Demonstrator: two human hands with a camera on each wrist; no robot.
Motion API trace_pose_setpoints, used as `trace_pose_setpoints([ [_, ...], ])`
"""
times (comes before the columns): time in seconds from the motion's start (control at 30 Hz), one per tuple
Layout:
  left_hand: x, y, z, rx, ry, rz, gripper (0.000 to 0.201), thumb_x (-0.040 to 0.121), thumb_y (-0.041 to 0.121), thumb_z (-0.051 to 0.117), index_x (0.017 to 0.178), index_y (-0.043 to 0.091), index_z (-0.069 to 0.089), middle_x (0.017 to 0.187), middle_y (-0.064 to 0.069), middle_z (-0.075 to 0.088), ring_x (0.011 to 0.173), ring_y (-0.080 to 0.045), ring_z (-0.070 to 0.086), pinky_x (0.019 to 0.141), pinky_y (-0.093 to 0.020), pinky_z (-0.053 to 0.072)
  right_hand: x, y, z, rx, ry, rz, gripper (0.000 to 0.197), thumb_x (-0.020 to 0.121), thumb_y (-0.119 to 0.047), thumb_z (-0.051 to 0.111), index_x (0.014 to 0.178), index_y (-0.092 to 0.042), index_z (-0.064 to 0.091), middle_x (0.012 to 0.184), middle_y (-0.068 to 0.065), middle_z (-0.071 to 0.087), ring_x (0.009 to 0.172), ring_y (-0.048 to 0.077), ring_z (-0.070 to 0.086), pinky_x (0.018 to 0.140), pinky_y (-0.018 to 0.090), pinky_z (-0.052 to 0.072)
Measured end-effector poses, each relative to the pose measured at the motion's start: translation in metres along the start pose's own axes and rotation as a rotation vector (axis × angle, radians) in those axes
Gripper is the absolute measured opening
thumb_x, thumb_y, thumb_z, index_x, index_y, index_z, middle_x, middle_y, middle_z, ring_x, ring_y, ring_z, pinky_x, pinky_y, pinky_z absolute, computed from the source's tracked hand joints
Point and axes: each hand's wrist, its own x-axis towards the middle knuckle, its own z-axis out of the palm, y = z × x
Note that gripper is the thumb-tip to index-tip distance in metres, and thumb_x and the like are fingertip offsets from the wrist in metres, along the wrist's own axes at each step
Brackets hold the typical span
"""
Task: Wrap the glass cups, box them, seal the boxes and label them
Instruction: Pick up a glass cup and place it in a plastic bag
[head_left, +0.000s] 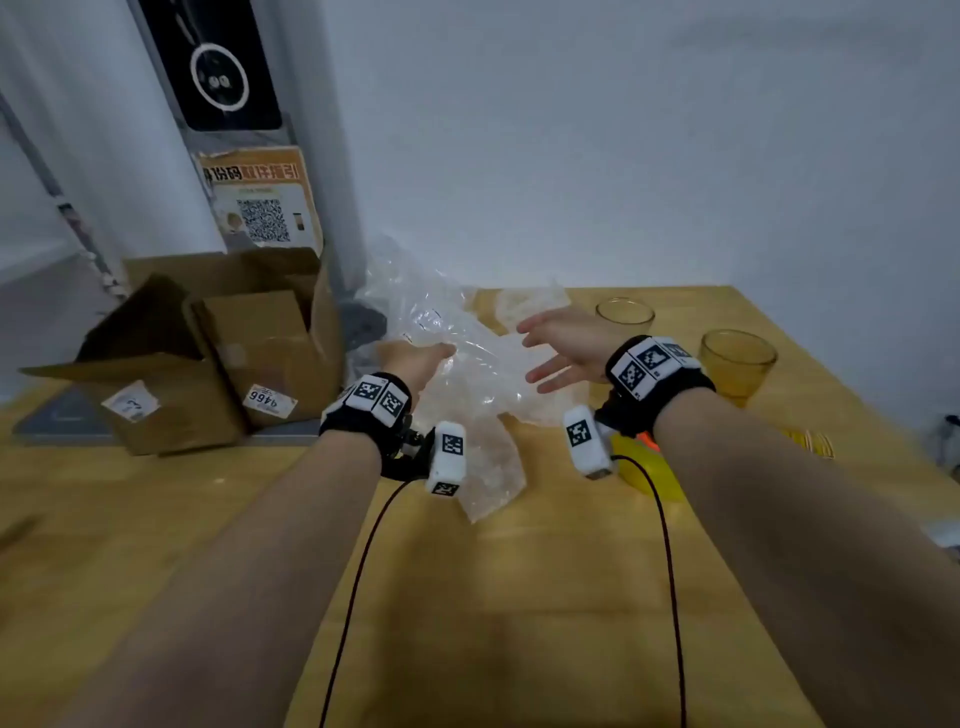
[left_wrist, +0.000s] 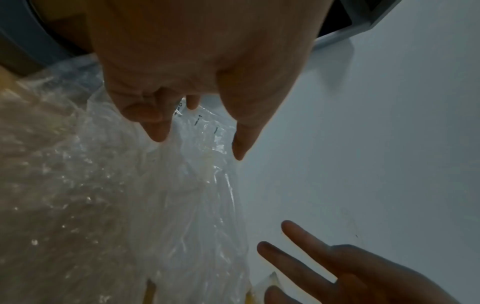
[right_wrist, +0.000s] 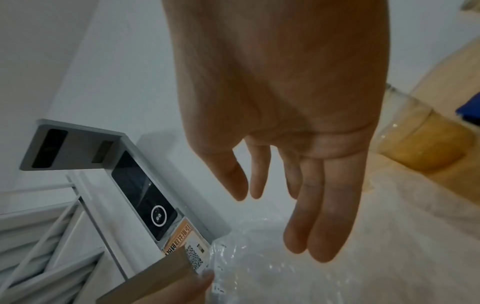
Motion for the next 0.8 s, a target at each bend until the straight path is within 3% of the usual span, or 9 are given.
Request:
trace_pose_setpoints([
  [0.17, 0.018, -0.006, 0.009, -0.139, 0.008, -0.008, 0.079, 0.087, 0.036, 0.079, 0.148, 0.004, 0.041, 0.141, -0.012, 0.056, 0.123, -0.031, 0.058, 0.098, -0.042, 0.047, 0.026, 0.013, 0.008, -0.001, -0.003, 0.086, 0.058, 0.100, -0.008, 0.059, 0.154, -0.019, 0.041, 0.154, 0.015, 0.041, 0.090, 0.039, 0.075, 0.075, 0.050, 0.064],
  [0.3, 0.020, -0.006, 0.012, -0.244, -0.025, 0.074, 0.042, 0.089, 0.015, 0.076, 0.125, 0.006, 0.058, 0.116, -0.011, 0.062, 0.092, -0.023, 0.059, 0.068, -0.030, 0.048, 0.031, 0.022, 0.012, 0.006, -0.034, 0.106, 0.060, 0.099, -0.008, 0.063, 0.154, -0.018, 0.041, 0.143, 0.018, 0.047, 0.088, 0.038, 0.074, 0.077, 0.050, 0.064],
  [0.4, 0.008, 0.006, 0.009, -0.306, -0.064, 0.192, 0.017, 0.093, 0.009, 0.069, 0.109, 0.014, 0.067, 0.099, -0.006, 0.067, 0.087, -0.021, 0.065, 0.068, -0.030, 0.053, 0.028, 0.020, 0.009, 0.039, -0.026, 0.063, 0.057, 0.100, -0.010, 0.063, 0.152, -0.015, 0.042, 0.133, 0.015, 0.053, 0.083, 0.033, 0.069, 0.074, 0.047, 0.064],
  [0.5, -0.005, 0.024, 0.002, -0.301, -0.076, 0.310, 0.019, 0.091, 0.006, 0.071, 0.096, 0.024, 0.071, 0.088, 0.000, 0.069, 0.076, -0.015, 0.065, 0.064, -0.027, 0.053, 0.021, 0.005, 0.000, 0.127, 0.057, -0.069, 0.052, 0.101, -0.020, 0.064, 0.149, -0.014, 0.047, 0.134, 0.014, 0.056, 0.083, 0.031, 0.069, 0.069, 0.041, 0.062],
  [0.6, -0.013, 0.037, -0.002, -0.214, -0.044, 0.403, 0.029, 0.087, 0.000, 0.072, 0.091, 0.029, 0.071, 0.089, 0.002, 0.070, 0.081, -0.017, 0.064, 0.059, -0.023, 0.045, 0.007, -0.019, -0.008, 0.303, 0.196, -0.204, 0.046, 0.097, -0.034, 0.070, 0.137, -0.015, 0.056, 0.134, 0.014, 0.057, 0.084, 0.032, 0.069, 0.069, 0.044, 0.061],
  [0.73, -0.026, 0.045, 0.000, -0.146, -0.036, 0.472, 0.036, 0.085, -0.010, 0.069, 0.101, 0.022, 0.068, 0.096, 0.007, 0.069, 0.089, -0.015, 0.064, 0.058, -0.022, 0.044, -0.017, -0.043, -0.012, 0.393, 0.202, -0.256, 0.060, 0.091, -0.049, 0.074, 0.138, -0.021, 0.051, 0.130, 0.006, 0.056, 0.100, 0.035, 0.070, 0.074, 0.053, 0.063],
  [0.8, -0.032, 0.045, 0.004, -0.146, -0.063, 0.479, 0.039, 0.085, -0.013, 0.066, 0.108, 0.018, 0.067, 0.097, 0.007, 0.068, 0.086, -0.010, 0.062, 0.057, -0.018, 0.044, -0.024, -0.046, -0.011, 0.340, 0.203, -0.234, 0.071, 0.087, -0.049, 0.079, 0.143, -0.023, 0.044, 0.128, 0.005, 0.055, 0.103, 0.035, 0.068, 0.071, 0.050, 0.064],
])
